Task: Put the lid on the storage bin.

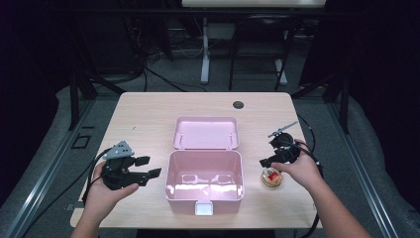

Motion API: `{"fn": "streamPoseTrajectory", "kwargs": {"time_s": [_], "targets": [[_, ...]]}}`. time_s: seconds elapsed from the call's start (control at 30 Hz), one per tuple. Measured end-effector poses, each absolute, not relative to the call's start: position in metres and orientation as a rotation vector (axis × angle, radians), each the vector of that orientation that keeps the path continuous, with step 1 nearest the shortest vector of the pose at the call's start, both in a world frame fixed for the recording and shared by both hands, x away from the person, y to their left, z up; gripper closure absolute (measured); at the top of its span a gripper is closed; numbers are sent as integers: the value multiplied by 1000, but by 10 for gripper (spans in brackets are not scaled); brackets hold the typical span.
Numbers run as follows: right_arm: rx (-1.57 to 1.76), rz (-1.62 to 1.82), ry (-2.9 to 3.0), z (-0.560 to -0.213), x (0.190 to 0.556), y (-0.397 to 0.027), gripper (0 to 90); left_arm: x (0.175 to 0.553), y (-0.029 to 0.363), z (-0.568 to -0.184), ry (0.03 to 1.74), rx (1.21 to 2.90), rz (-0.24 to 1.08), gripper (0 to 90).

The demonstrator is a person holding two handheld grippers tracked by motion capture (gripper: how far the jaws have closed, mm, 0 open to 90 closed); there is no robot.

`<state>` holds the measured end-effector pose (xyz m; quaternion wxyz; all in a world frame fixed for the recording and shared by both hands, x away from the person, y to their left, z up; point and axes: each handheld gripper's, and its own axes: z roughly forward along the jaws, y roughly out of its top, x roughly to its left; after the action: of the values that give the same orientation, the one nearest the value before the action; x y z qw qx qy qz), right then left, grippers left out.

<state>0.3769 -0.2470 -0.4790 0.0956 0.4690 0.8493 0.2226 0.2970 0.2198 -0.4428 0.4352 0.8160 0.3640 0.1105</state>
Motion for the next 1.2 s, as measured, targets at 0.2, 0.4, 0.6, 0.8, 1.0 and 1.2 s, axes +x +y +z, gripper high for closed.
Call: {"fn": "streamPoseTrajectory", "kwargs": {"time_s": [0.2, 0.4, 0.6, 0.8, 1.0, 1.2], "targets": [[1459, 621, 2527, -484, 382, -247, 222, 297, 220, -444, 909, 2034, 272, 372], [1441, 563, 2544, -489, 386, -248, 220, 298, 220, -444, 909, 2035, 266, 372], [1447, 520, 2559, -493, 389, -248, 228, 299, 220, -446, 912, 2043, 262, 372], [1457, 451, 2573, -498, 389, -248, 187, 299, 220, -446, 916, 2038, 262, 372], [1484, 388, 2582, -502, 389, -246, 147, 299, 221, -446, 915, 2039, 262, 372], [1491, 347, 2605, -509, 390, -244, 145, 300, 221, -447, 920, 2041, 255, 372]]}}
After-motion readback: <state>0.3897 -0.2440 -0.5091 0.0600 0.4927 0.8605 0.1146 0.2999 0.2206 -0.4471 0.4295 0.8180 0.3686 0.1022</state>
